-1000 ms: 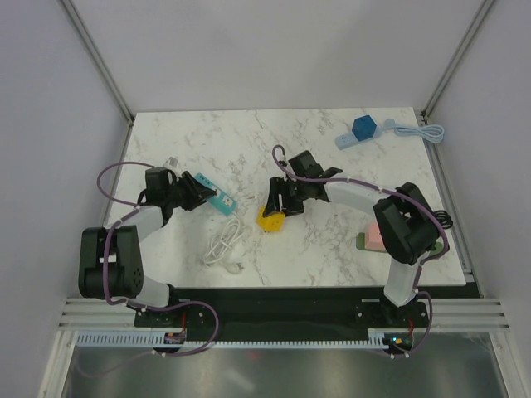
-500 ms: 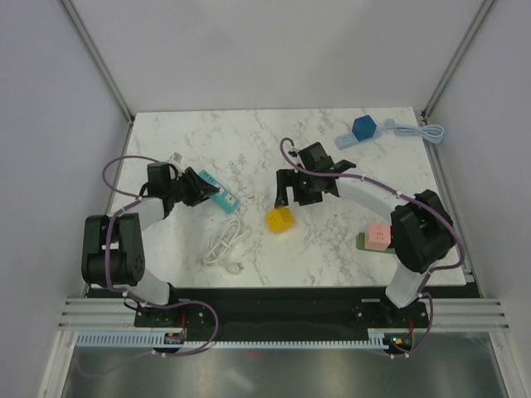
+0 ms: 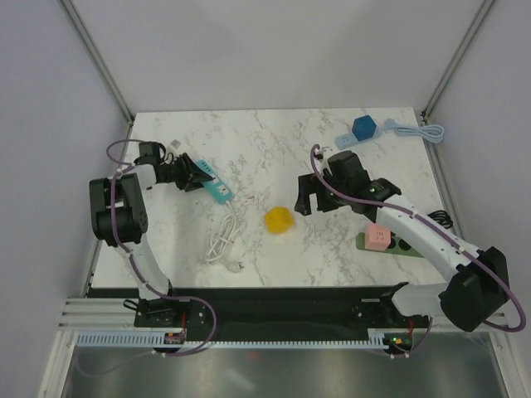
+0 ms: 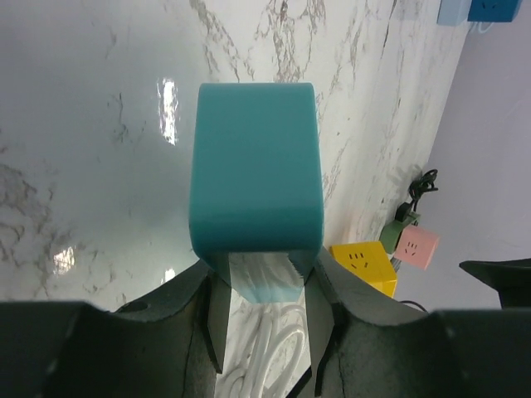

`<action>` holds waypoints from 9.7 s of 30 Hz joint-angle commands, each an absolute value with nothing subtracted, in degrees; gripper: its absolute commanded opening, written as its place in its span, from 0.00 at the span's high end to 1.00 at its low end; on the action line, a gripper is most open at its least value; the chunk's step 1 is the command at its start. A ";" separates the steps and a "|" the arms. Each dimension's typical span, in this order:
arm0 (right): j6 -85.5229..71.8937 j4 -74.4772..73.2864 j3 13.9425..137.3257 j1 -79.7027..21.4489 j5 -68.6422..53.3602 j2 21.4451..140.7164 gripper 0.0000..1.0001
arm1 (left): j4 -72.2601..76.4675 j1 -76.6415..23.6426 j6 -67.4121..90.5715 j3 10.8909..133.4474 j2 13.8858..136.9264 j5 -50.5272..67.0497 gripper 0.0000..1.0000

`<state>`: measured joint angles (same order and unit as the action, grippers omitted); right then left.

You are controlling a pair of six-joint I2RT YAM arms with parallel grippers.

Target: Pull the plug off the socket

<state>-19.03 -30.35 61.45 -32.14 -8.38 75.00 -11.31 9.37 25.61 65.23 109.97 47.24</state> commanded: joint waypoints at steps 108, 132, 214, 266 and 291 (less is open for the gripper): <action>-32.00 -41.66 54.07 -1.10 13.29 66.11 0.03 | -9.23 -39.97 28.39 63.53 85.41 41.15 0.20; -34.28 -41.66 39.12 19.34 -4.99 57.03 1.00 | -8.79 -55.28 29.88 75.68 99.15 35.77 0.27; -79.00 -42.55 34.47 -6.23 5.54 55.29 0.13 | -29.97 -59.50 22.77 89.30 112.06 -3.60 0.13; -91.40 -32.96 30.24 -18.72 19.07 61.35 0.23 | -23.57 -60.64 23.90 82.27 104.24 -3.34 0.98; -90.01 -31.55 30.84 -20.04 29.61 65.90 1.00 | -11.52 -66.36 26.02 76.12 97.47 -4.50 0.98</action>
<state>-92.20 -34.15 30.24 -19.94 20.62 63.24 -19.00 -63.22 27.03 75.57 103.74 -10.57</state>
